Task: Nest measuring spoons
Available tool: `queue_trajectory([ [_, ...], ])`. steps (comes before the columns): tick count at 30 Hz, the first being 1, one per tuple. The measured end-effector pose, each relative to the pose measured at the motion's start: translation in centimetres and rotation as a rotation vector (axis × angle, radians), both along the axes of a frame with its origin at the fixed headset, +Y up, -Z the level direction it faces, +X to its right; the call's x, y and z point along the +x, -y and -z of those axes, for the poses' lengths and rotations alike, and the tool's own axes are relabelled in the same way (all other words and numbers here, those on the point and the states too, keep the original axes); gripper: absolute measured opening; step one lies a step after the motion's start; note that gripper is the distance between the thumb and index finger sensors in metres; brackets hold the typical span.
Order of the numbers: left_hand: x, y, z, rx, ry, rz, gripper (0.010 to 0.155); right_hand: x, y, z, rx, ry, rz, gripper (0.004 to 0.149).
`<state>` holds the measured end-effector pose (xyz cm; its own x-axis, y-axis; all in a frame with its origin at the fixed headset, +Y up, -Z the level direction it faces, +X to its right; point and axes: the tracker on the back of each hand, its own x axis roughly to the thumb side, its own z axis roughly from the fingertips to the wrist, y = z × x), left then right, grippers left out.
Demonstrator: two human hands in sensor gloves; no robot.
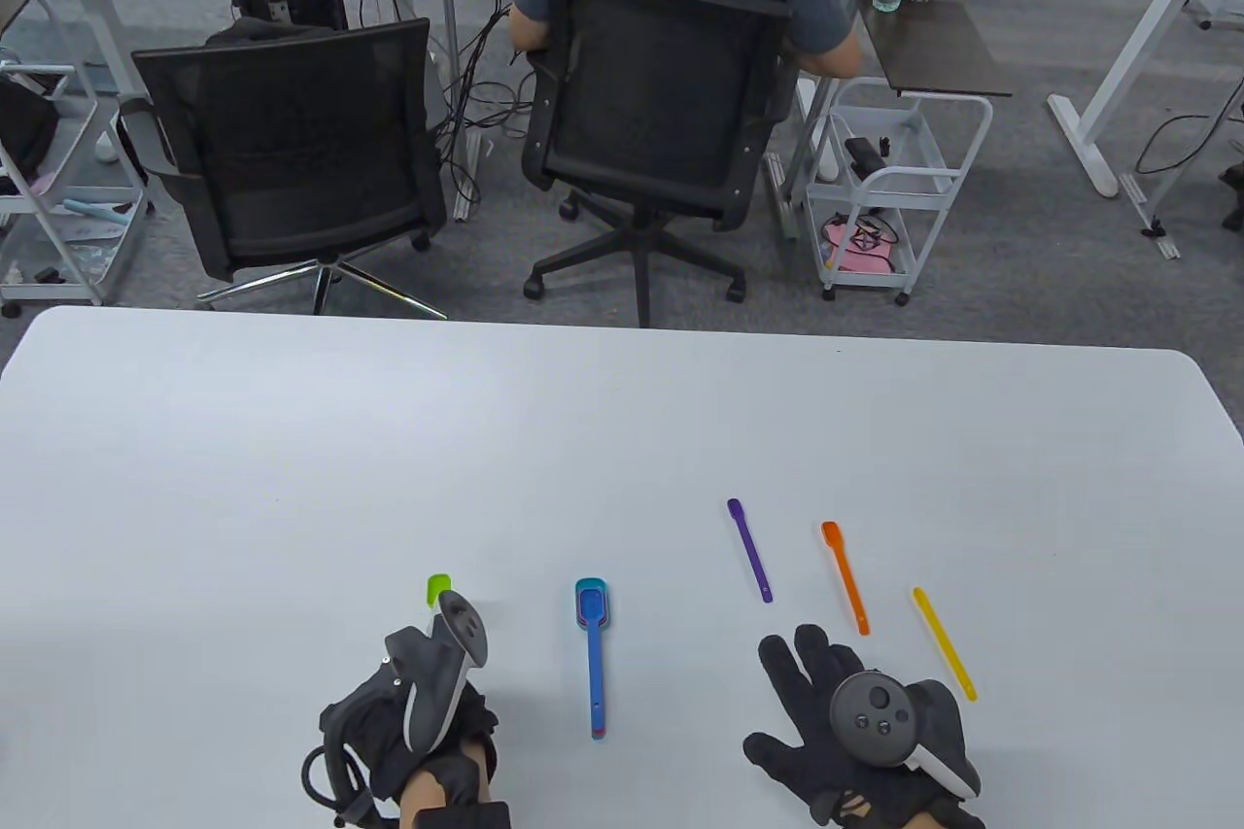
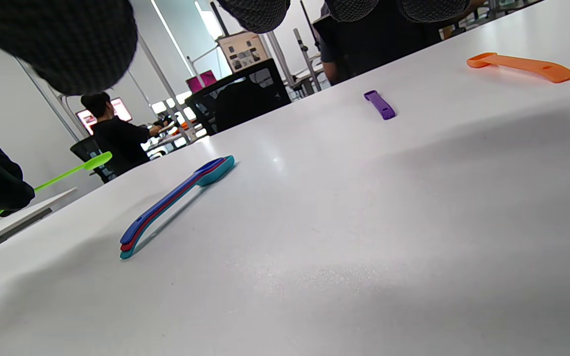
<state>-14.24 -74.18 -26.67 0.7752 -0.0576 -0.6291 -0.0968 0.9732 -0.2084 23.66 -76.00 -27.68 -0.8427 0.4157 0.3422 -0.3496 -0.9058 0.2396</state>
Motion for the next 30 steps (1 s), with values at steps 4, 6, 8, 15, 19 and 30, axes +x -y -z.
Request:
queue_trajectory([
  [4, 2.0, 0.1, 0.4, -0.008, -0.005, -0.003, 0.060, 0.1, -0.1, 0.0, 0.006, 0.000, 0.008, 0.093],
  [6, 3.2, 0.1, 0.6, -0.009, -0.012, -0.007, 0.060, 0.1, -0.1, 0.0, 0.007, -0.002, 0.010, 0.093],
  [8, 4.0, 0.1, 0.7, -0.015, -0.006, -0.008, 0.060, 0.1, -0.1, -0.1, 0.010, -0.004, 0.012, 0.093],
  [15, 7.5, 0.5, 1.4, -0.023, 0.020, -0.018, 0.060, 0.2, -0.1, -0.1, 0.015, -0.008, 0.021, 0.093],
  [19, 9.1, 0.5, 1.7, -0.023, 0.028, -0.027, 0.060, 0.3, -0.1, -0.1, 0.016, -0.009, 0.026, 0.093],
  [30, 11.9, 1.5, 2.5, -0.038, 0.047, -0.039, 0.060, 0.4, -0.2, 0.0, 0.021, -0.012, 0.040, 0.093],
])
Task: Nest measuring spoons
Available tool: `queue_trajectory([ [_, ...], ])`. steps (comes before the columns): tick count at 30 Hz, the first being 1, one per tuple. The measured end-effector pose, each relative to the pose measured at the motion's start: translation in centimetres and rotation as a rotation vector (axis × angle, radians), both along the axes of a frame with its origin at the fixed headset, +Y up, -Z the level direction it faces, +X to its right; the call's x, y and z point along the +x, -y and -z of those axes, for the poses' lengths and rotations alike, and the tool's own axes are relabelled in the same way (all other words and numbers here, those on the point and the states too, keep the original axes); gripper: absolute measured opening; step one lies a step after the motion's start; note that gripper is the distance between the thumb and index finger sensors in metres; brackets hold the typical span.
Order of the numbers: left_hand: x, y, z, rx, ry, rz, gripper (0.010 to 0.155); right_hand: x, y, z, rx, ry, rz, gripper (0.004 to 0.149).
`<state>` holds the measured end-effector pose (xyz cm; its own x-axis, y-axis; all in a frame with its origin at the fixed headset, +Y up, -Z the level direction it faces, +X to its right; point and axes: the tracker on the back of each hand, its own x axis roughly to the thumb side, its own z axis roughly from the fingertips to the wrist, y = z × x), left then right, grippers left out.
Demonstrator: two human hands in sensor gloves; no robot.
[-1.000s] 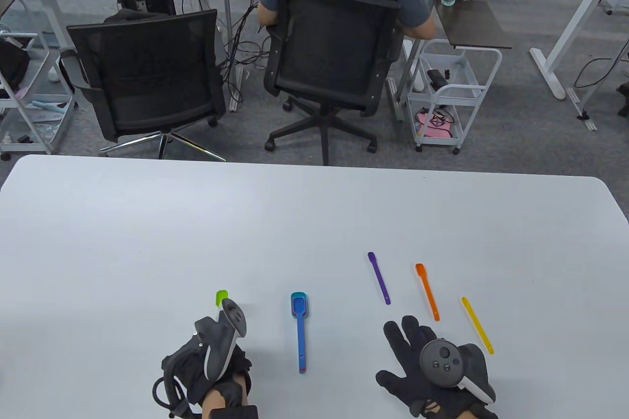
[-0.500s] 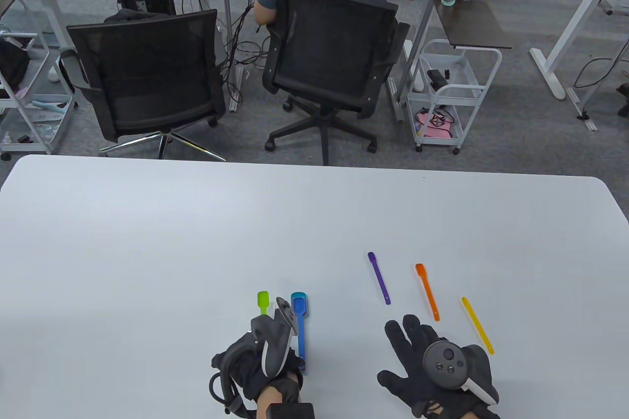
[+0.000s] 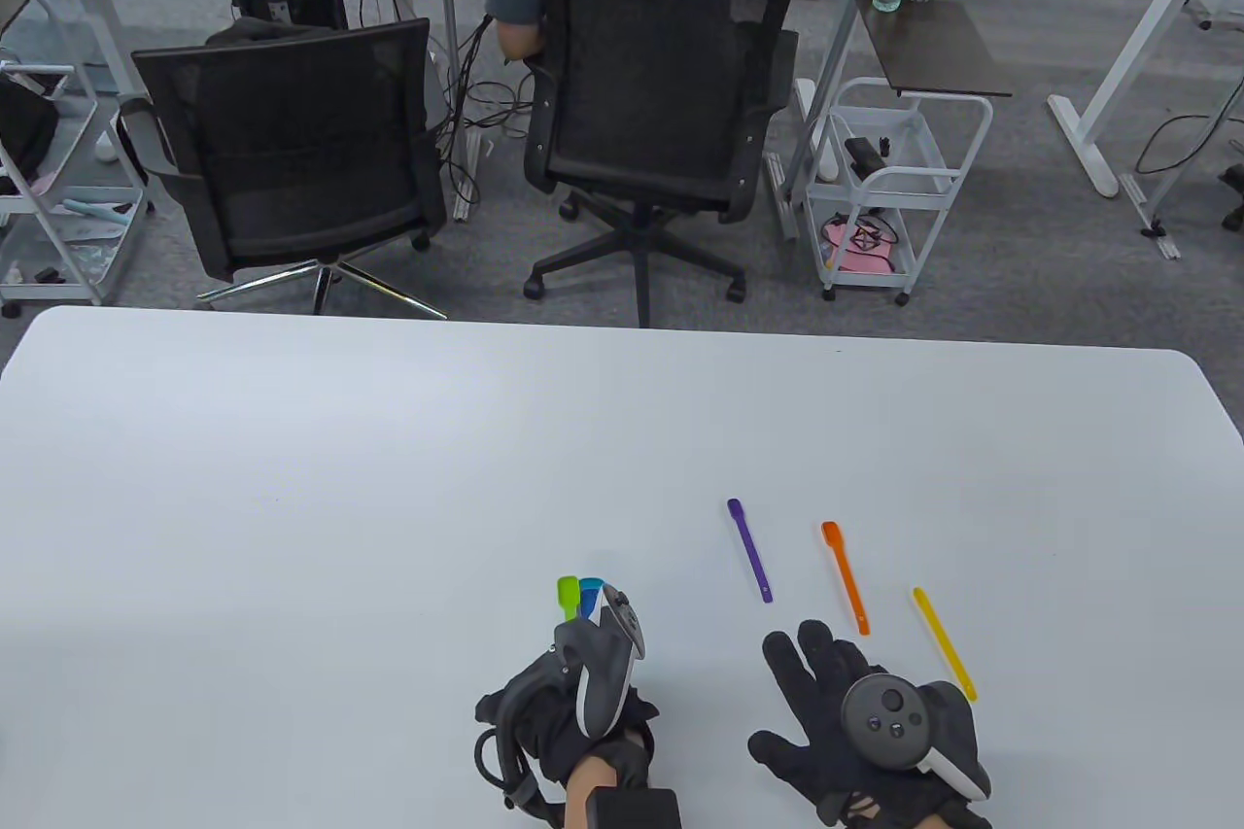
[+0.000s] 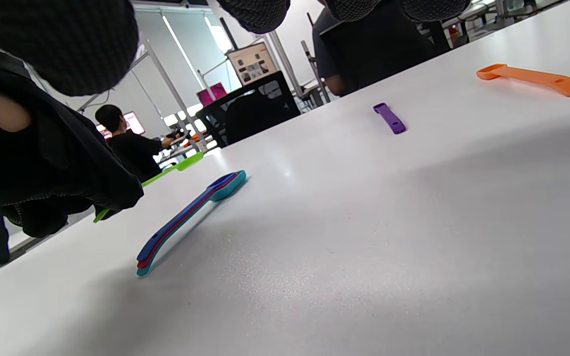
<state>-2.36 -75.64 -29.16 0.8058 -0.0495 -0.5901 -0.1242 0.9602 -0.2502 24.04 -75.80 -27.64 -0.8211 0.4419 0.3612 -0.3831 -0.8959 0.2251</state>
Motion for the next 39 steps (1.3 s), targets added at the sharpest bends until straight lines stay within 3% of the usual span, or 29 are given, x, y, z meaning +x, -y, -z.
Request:
queue_trajectory([
  [39, 1.1, 1.5, -0.3, -0.012, 0.032, -0.021, 0.060, 0.2, -0.2, 0.0, -0.005, -0.002, 0.023, 0.093],
])
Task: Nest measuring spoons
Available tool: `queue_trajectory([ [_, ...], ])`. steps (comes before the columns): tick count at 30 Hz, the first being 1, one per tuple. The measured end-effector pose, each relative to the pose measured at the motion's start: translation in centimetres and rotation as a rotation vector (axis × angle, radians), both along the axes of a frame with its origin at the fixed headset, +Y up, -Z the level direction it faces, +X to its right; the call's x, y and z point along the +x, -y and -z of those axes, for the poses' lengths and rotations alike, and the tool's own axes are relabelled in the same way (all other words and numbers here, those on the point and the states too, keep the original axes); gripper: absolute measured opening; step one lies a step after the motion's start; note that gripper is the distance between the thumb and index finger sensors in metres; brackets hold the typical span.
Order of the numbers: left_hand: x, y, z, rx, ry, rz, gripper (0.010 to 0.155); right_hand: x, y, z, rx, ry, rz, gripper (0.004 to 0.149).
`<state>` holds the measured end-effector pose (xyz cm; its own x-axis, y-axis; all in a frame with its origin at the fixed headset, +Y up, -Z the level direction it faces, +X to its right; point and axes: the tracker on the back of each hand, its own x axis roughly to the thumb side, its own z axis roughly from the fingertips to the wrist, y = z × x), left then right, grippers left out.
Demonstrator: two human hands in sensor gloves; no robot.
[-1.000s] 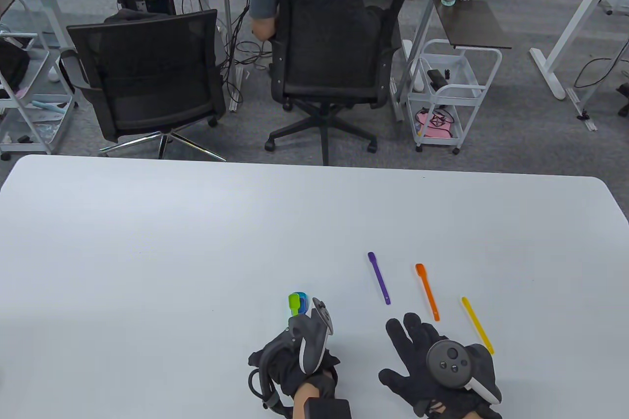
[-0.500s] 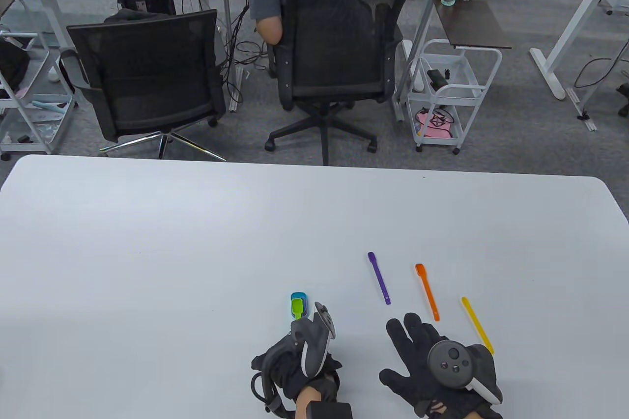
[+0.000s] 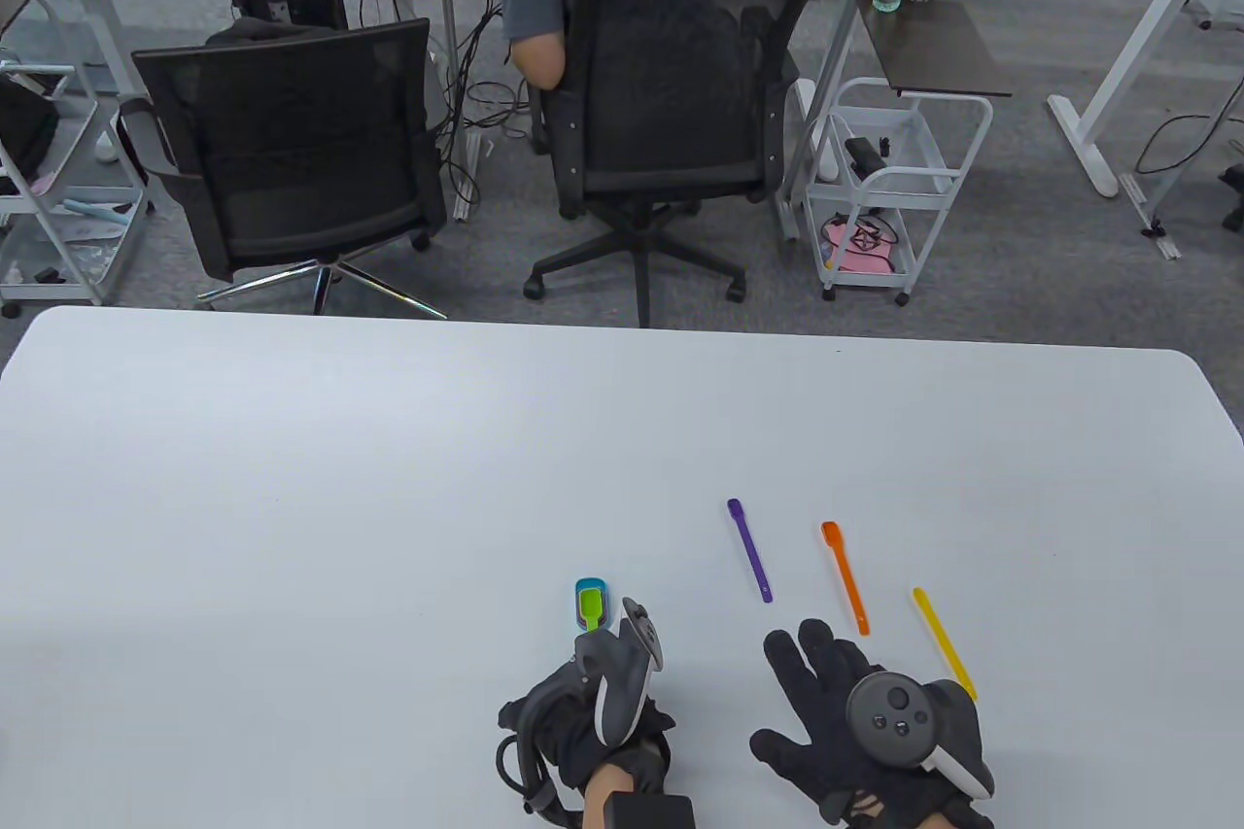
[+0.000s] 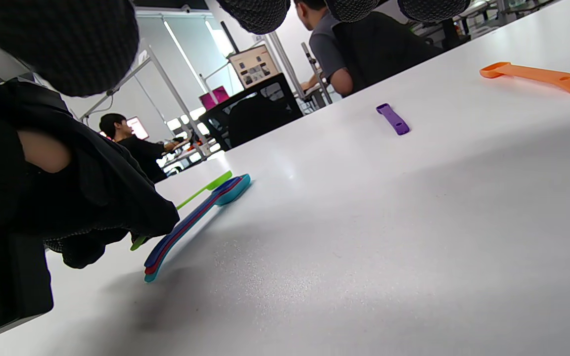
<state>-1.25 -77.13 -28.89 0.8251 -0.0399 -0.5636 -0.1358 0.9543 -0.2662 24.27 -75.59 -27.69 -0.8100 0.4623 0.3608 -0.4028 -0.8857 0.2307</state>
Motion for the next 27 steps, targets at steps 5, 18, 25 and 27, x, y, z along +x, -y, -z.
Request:
queue_trajectory([
  [5, 0.00, -0.03, -0.09, -0.001, 0.003, 0.000, 0.060, 0.03, -0.02, 0.00, -0.002, 0.000, 0.002, 0.093],
  [18, -0.19, -0.37, -0.19, -0.002, 0.008, -0.006, 0.060, 0.09, -0.03, 0.05, -0.007, 0.002, 0.006, 0.093],
  [25, -0.27, -0.53, -0.29, -0.004, 0.009, -0.010, 0.060, 0.12, -0.05, 0.07, -0.009, 0.003, 0.007, 0.093],
  [27, -0.33, -0.72, -0.37, -0.006, 0.010, -0.010, 0.060, 0.13, -0.06, 0.08, -0.009, 0.003, 0.008, 0.093],
])
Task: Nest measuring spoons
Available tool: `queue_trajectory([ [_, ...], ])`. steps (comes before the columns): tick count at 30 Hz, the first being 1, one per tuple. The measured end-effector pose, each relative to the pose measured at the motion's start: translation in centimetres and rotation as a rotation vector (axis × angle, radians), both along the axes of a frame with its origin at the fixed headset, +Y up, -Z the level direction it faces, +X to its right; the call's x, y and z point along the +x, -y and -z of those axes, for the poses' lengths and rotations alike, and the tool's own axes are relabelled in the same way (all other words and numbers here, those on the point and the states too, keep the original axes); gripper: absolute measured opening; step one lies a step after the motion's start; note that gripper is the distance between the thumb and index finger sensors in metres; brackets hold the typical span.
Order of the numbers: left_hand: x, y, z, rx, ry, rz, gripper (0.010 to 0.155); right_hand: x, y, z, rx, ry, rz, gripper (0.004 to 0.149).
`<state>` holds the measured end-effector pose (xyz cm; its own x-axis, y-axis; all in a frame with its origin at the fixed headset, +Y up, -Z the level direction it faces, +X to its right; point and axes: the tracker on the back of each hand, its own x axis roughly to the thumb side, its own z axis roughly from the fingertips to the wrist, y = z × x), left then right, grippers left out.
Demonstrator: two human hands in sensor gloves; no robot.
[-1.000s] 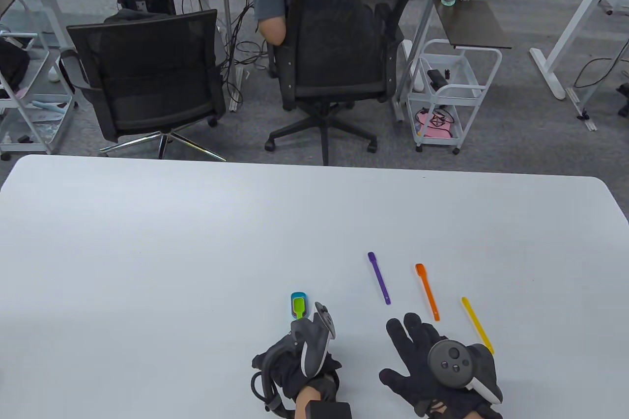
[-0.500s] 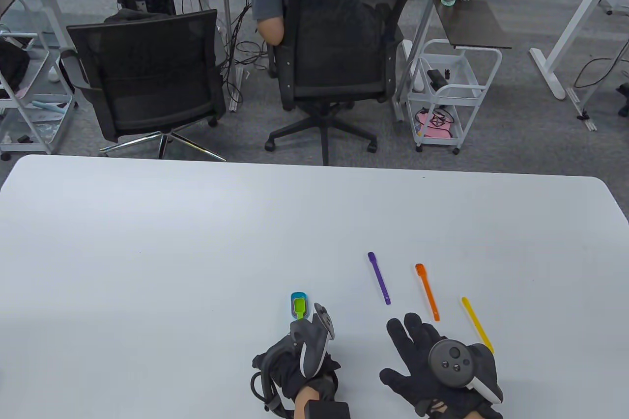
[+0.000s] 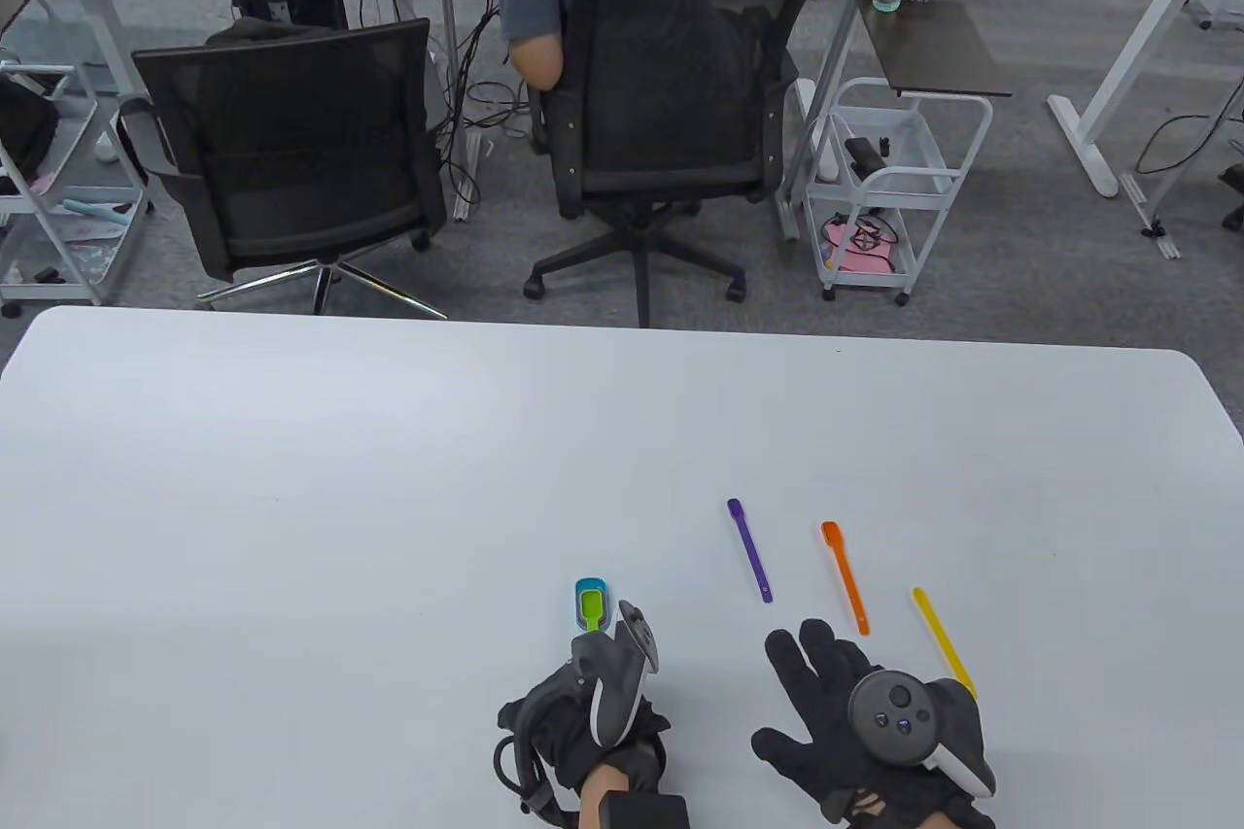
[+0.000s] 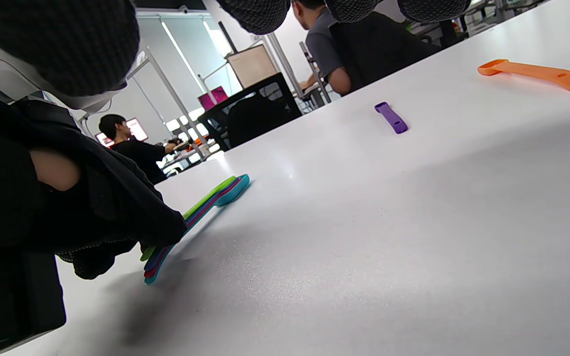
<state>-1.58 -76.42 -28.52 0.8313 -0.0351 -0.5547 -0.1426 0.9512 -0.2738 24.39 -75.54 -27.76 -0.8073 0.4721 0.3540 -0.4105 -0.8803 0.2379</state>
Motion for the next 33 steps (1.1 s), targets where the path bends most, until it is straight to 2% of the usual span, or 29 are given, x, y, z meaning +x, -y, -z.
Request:
queue_trajectory([
  [10, -0.1, 0.0, -0.1, -0.001, 0.004, -0.009, 0.061, 0.0, 0.0, 0.0, -0.003, 0.002, 0.002, 0.093],
  [15, -0.4, -1.0, -0.4, 0.022, 0.054, -0.040, 0.071, 0.0, 0.0, 0.0, -0.007, 0.003, 0.003, 0.093],
  [22, -2.8, -4.2, -1.4, 0.147, 0.224, -0.083, 0.085, -0.1, 0.1, 0.0, -0.009, 0.000, -0.008, 0.093],
  [27, -6.0, -6.6, -2.8, 0.269, 0.359, -0.120, 0.093, -0.3, 0.3, 0.1, -0.019, -0.002, -0.022, 0.093],
  [33, -10.4, -7.0, -4.0, 0.320, 0.495, -0.193, 0.101, -0.4, 0.4, 0.1, -0.023, -0.002, -0.032, 0.094],
])
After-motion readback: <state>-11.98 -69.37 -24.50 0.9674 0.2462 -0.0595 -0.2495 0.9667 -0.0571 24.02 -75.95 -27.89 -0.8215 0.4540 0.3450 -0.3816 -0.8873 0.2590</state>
